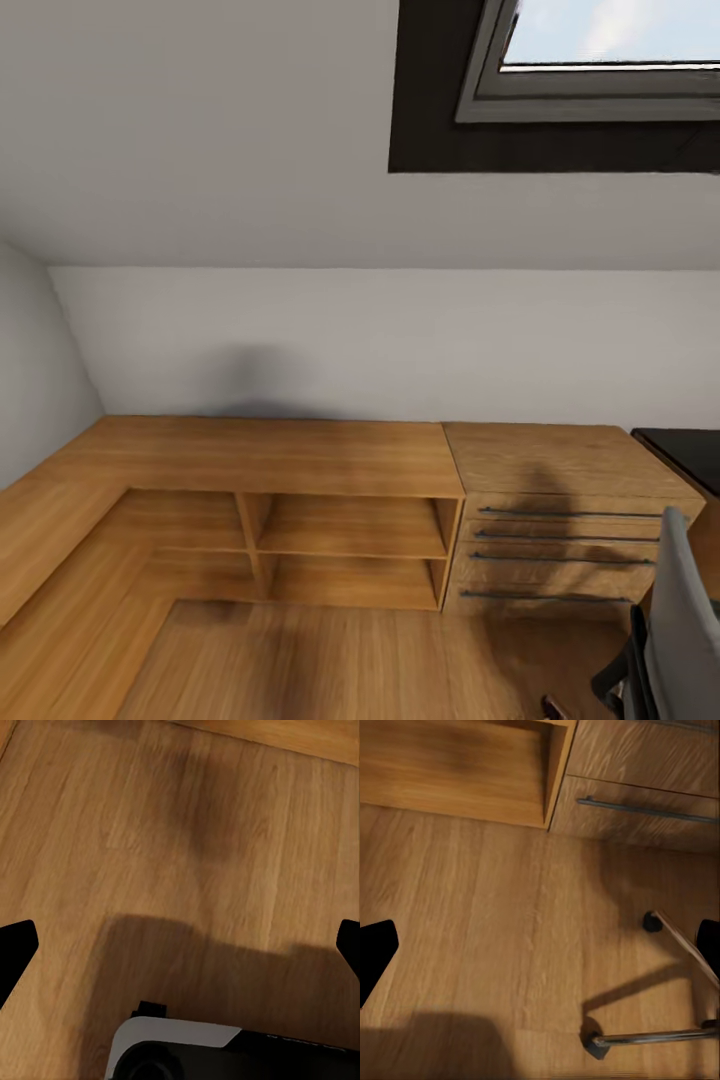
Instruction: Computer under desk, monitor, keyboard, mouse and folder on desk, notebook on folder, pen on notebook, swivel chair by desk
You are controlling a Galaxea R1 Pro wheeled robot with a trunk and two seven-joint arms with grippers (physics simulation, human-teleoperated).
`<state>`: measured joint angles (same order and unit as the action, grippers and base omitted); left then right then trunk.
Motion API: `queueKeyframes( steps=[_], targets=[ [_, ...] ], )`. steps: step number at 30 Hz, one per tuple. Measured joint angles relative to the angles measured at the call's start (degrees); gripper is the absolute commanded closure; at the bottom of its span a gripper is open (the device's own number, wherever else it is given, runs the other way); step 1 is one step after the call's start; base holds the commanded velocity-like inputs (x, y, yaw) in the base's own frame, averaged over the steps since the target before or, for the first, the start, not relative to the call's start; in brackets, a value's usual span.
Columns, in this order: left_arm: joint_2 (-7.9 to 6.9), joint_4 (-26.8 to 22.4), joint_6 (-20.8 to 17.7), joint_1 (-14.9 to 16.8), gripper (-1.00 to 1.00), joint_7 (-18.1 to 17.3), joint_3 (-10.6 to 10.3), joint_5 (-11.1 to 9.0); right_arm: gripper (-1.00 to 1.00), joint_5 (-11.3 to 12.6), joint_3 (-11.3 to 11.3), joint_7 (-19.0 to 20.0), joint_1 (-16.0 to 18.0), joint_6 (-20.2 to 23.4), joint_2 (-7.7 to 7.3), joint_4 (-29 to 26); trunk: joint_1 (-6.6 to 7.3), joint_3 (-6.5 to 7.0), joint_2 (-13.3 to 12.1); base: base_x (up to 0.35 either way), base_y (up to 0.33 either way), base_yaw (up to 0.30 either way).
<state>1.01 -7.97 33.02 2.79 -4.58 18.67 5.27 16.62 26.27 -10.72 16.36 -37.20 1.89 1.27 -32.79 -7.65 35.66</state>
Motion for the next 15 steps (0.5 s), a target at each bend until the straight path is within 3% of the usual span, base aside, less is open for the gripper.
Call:
queueKeyframes(
  steps=[9,15],
  targets=[
    [-0.58,0.1,0.3,0.0,-1.00,0.0,0.0,0.0,-1.00,0.0,0.0,0.0,0.0,0.0,-0.06,0.0,0.00,0.00,0.0,0.011,0.010,-0.274],
    [-1.07,0.1,0.4,0.0,-1.00,0.0,0.2,-0.1,-1.00,0.0,0.0,0.0,0.0,0.0,-0.11,0.0,0.02,0.00,0.0,0.149,0.155,-0.274]
  ],
)
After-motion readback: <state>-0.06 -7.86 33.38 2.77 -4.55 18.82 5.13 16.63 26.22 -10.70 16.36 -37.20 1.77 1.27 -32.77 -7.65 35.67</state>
